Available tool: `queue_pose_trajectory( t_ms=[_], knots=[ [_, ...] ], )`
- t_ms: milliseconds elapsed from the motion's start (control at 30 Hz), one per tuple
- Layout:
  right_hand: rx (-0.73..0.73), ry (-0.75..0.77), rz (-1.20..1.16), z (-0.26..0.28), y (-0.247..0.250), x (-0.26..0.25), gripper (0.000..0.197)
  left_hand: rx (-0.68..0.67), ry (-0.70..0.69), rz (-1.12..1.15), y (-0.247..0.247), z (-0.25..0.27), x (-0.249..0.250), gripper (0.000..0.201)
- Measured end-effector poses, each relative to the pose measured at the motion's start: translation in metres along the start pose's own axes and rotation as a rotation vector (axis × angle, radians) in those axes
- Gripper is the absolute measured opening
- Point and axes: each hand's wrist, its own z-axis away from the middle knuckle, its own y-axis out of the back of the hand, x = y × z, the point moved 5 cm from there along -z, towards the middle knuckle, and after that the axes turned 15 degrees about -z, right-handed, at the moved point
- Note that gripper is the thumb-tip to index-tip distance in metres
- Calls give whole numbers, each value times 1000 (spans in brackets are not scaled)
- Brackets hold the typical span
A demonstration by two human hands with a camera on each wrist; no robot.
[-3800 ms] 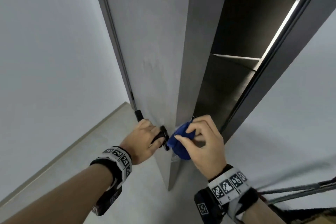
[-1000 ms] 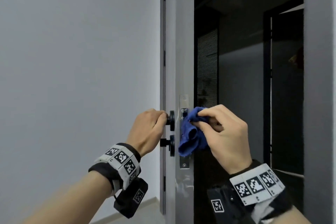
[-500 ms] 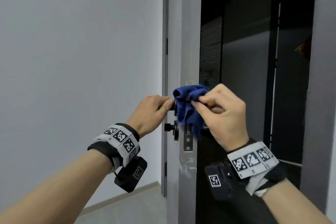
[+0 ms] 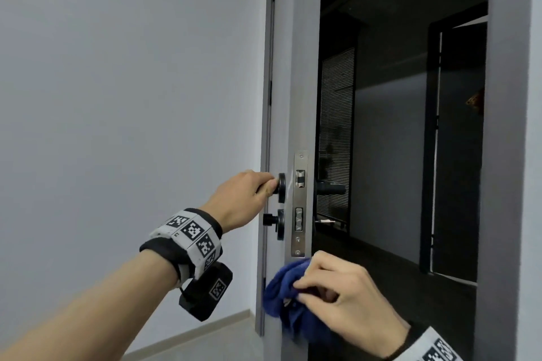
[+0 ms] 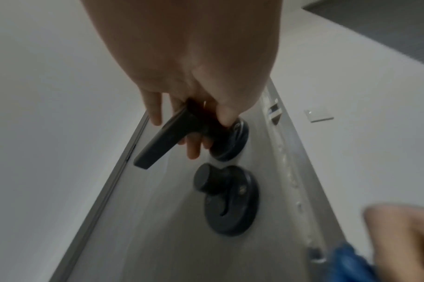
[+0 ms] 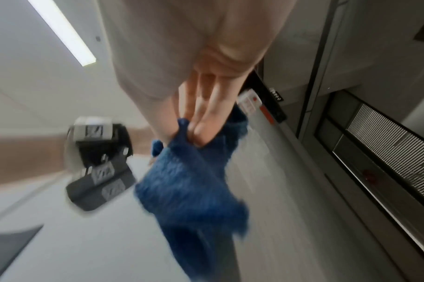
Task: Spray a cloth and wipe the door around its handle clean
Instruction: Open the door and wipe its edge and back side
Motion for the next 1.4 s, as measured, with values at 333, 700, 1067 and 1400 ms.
queue_pose_trajectory(
  t_ms=[333, 700, 1067, 1400],
  knots=[
    [430, -111, -333, -66, 58, -62, 21, -139, -121, 552, 57, 67, 47, 40],
    [402, -108, 253, -62, 91, -37, 20, 452, 55, 593, 78, 46, 14, 26],
    [248, -218, 765, -96, 65, -2, 9, 550, -28, 363, 62, -3, 37, 27],
    [312, -106, 697, -91, 68, 6, 5, 533, 139, 724, 21, 9, 30, 19]
  ],
)
